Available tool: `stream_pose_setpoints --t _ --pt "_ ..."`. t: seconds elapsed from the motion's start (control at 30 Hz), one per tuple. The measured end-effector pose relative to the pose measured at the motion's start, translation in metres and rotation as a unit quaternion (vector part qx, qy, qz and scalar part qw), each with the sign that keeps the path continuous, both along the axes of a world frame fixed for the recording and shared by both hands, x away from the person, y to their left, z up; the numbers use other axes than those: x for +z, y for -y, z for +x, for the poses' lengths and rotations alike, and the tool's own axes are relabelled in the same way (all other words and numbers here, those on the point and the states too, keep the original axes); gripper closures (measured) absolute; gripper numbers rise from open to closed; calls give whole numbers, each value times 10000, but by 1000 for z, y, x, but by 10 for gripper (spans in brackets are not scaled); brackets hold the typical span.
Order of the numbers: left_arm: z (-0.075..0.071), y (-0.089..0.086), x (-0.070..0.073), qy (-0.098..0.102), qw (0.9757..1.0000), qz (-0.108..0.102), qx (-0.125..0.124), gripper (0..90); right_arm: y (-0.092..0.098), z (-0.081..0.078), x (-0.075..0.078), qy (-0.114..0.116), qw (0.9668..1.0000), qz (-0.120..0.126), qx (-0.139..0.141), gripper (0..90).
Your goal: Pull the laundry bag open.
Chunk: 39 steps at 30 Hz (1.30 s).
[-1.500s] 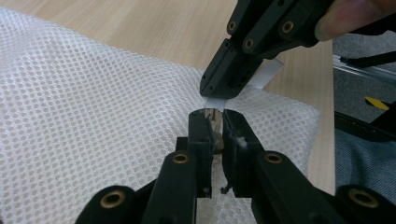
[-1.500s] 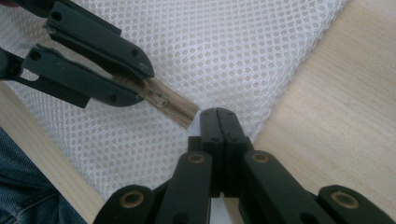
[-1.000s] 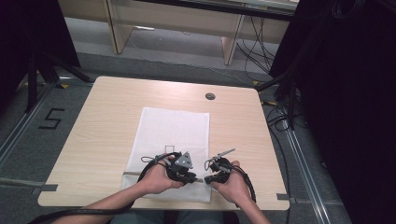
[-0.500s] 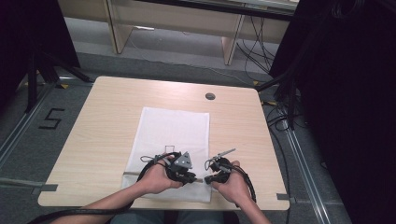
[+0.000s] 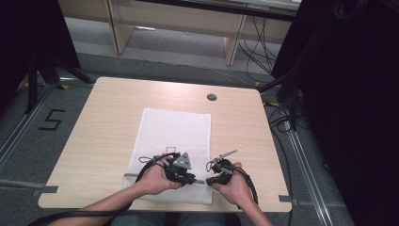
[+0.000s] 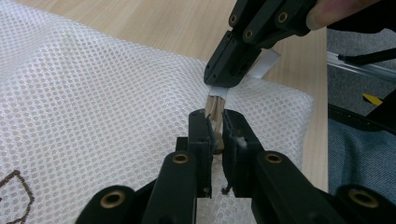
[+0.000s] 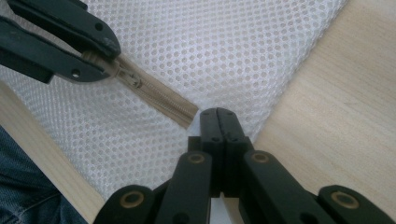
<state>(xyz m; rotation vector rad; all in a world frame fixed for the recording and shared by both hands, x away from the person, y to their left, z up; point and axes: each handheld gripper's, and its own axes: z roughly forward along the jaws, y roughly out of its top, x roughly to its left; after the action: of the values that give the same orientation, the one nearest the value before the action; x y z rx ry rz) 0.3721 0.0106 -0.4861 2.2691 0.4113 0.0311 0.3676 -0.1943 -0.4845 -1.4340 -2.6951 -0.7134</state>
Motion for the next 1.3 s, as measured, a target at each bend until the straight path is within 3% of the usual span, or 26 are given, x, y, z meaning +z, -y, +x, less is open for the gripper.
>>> stream_pose_setpoints --t 0.63,0.67,1.17,1.23,1.3 --pt "-3 -4 2 -24 10000 13 73 819 1 1 0 77 9999 -37 62 900" --pt "-2 -4 2 45 10000 35 5 819 1 1 0 77 9999 -36 60 900" --pt "-2 -12 5 -73 9999 -32 128 819 2 1 0 69 9999 -21 69 900" --pt "-1 -13 6 35 10000 15 40 819 2 1 0 64 10000 -17 66 900" --pt "-2 -14 5 -47 9999 -18 104 819 2 1 0 71 9999 -20 73 900"
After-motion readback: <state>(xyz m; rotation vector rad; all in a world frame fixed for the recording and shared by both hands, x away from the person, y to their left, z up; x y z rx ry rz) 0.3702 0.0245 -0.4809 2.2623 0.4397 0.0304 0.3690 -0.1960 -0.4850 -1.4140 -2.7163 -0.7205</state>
